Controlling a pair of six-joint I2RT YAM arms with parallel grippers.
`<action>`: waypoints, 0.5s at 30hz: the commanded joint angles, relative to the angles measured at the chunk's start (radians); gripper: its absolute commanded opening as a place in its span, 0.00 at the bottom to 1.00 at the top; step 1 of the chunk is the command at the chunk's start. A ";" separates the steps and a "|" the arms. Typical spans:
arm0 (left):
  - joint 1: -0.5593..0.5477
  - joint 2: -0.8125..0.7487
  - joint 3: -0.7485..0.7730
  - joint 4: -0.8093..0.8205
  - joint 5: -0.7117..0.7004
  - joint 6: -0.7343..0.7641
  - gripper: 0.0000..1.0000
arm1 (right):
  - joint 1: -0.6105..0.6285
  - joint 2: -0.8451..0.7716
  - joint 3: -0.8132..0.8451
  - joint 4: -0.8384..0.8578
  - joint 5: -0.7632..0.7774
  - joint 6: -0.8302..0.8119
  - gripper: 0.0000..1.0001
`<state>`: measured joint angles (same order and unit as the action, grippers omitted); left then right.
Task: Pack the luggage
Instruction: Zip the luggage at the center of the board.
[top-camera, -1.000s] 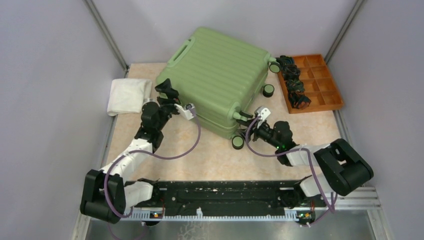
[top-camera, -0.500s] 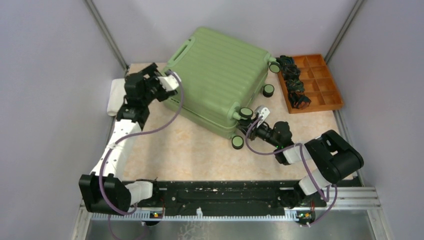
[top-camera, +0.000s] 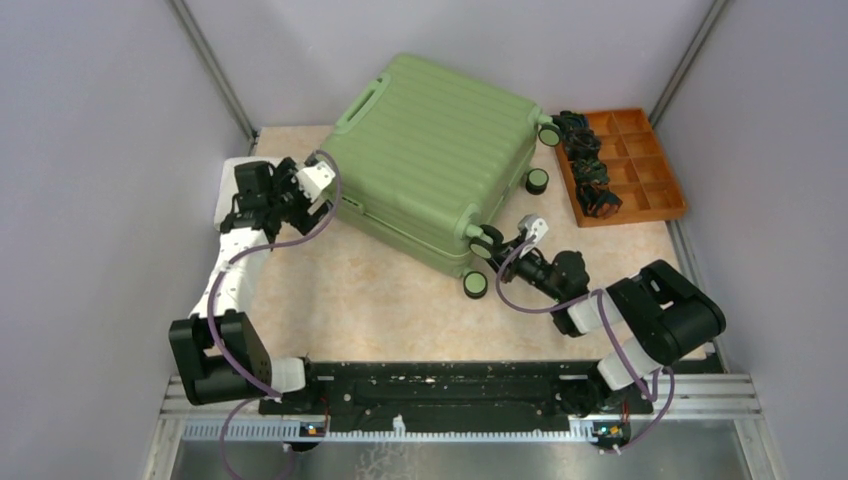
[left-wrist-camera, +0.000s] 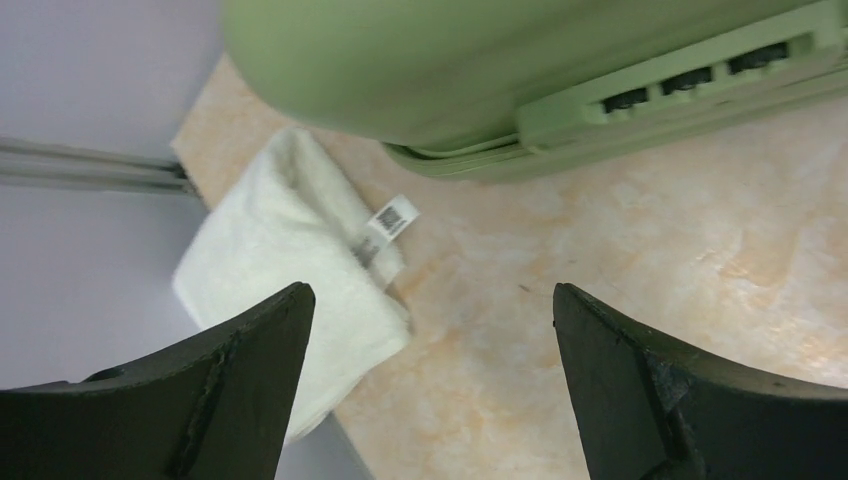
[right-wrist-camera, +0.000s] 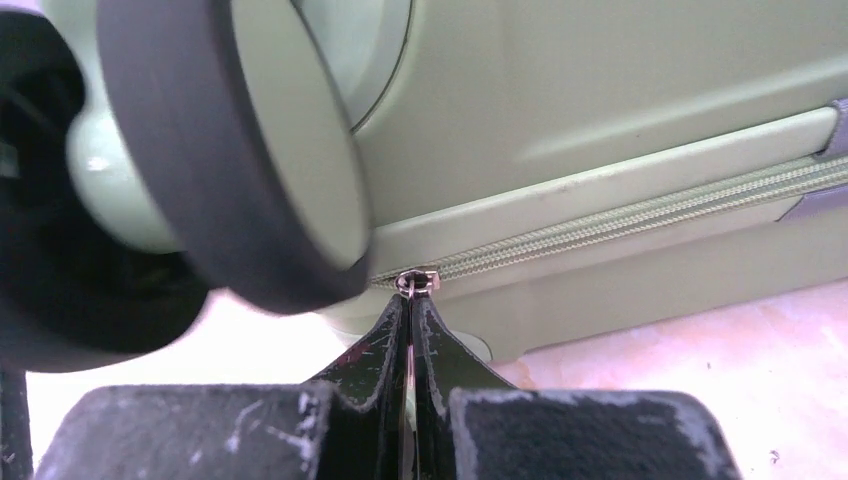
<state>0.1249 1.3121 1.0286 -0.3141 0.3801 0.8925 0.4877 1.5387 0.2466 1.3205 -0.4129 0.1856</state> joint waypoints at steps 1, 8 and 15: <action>0.002 0.002 -0.013 -0.022 0.178 -0.050 0.94 | -0.002 0.003 -0.032 0.214 -0.020 0.055 0.00; -0.049 -0.017 -0.033 -0.007 0.210 -0.085 0.88 | 0.042 -0.073 -0.078 0.170 -0.001 0.042 0.00; -0.113 -0.026 -0.052 0.001 0.202 -0.081 0.83 | 0.159 -0.179 -0.069 -0.018 0.117 -0.085 0.00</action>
<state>0.0441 1.3190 0.9955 -0.3386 0.5346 0.8207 0.5671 1.4284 0.1764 1.3056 -0.2768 0.1558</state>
